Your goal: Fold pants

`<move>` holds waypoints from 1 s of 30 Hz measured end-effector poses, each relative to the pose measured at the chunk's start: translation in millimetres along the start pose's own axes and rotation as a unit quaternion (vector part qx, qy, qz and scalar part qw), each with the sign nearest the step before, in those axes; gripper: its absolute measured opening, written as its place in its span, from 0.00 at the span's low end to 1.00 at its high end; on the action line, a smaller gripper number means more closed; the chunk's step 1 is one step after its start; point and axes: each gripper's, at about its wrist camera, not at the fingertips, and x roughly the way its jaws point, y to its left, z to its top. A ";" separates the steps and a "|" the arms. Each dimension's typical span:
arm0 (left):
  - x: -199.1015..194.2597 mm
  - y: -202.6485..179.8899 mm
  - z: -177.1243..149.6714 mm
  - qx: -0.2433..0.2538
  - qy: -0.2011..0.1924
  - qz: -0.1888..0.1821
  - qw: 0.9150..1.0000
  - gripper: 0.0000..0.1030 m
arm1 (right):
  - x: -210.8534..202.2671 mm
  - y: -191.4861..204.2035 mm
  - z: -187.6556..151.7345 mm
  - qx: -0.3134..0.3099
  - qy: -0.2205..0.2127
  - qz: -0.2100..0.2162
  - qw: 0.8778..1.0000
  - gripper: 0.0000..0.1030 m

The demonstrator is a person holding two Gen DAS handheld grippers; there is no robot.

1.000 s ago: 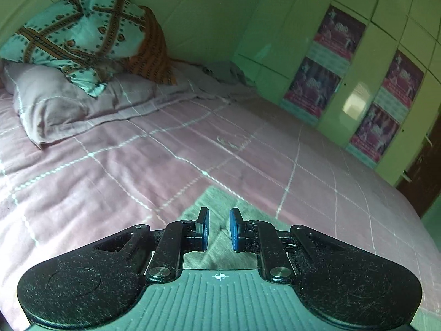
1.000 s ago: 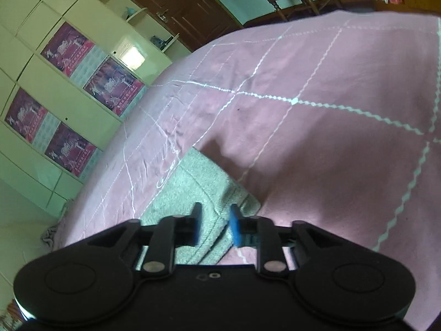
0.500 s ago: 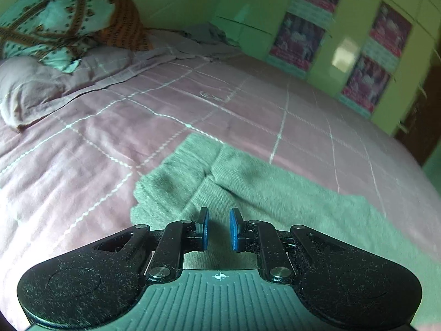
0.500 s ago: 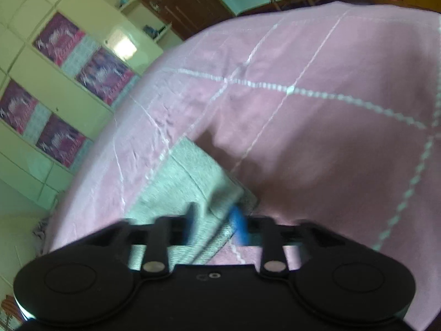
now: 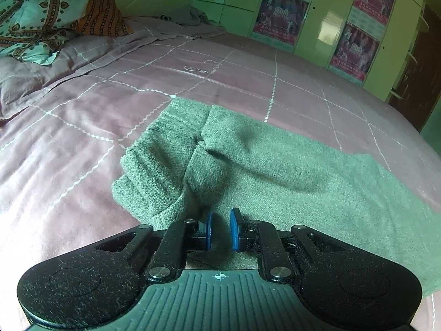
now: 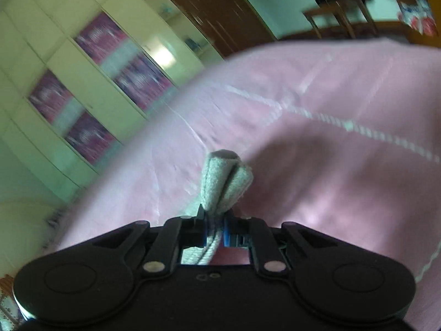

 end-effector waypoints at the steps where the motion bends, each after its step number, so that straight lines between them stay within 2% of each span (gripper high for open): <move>1: 0.1 -1.3 -0.4 0.001 0.000 0.002 1.000 0.14 | 8.9 -8.8 -3.8 -0.006 0.021 -0.028 0.999 0.09; 2: 0.0 -3.8 -0.7 0.007 0.000 0.007 1.000 0.14 | 27.1 -27.3 -10.1 0.026 0.072 -0.059 0.995 0.07; 3: -0.7 -7.1 -0.6 0.018 0.000 0.012 1.000 0.14 | 33.2 -42.0 -16.5 0.056 0.082 -0.056 0.993 0.09; 5: -1.2 -14.7 1.0 0.043 0.002 0.026 0.999 0.15 | 28.1 -34.8 -15.6 0.048 0.071 -0.052 0.995 0.11; 10: -4.0 -30.6 -2.9 0.095 -0.007 0.056 0.994 0.15 | 26.5 -11.1 -14.5 0.003 0.074 -0.079 0.994 0.11; 15: -8.2 -43.2 -13.0 0.140 -0.030 0.075 0.987 0.15 | 33.9 18.6 -8.9 -0.057 0.083 -0.135 0.986 0.11; 20: -12.4 -37.8 -15.8 0.127 -0.043 0.059 0.989 0.16 | 36.4 48.8 -10.9 -0.090 0.072 -0.159 0.981 0.11; 24: -9.7 -30.5 -15.8 0.114 -0.052 0.047 0.991 0.19 | 46.6 85.2 -13.6 -0.116 0.068 -0.149 0.980 0.11; 26: -11.0 -26.7 -15.6 0.102 -0.055 0.033 0.993 0.26 | 56.4 112.3 -17.7 -0.139 0.067 -0.131 0.979 0.11; 28: -11.2 -23.7 -15.4 0.092 -0.056 0.012 0.994 0.44 | 66.6 151.2 -30.8 -0.169 0.070 -0.101 0.978 0.11; 30: -11.5 -25.9 -17.5 0.098 -0.056 -0.005 0.994 0.56 | 75.1 191.8 -50.4 -0.208 0.074 -0.063 0.973 0.11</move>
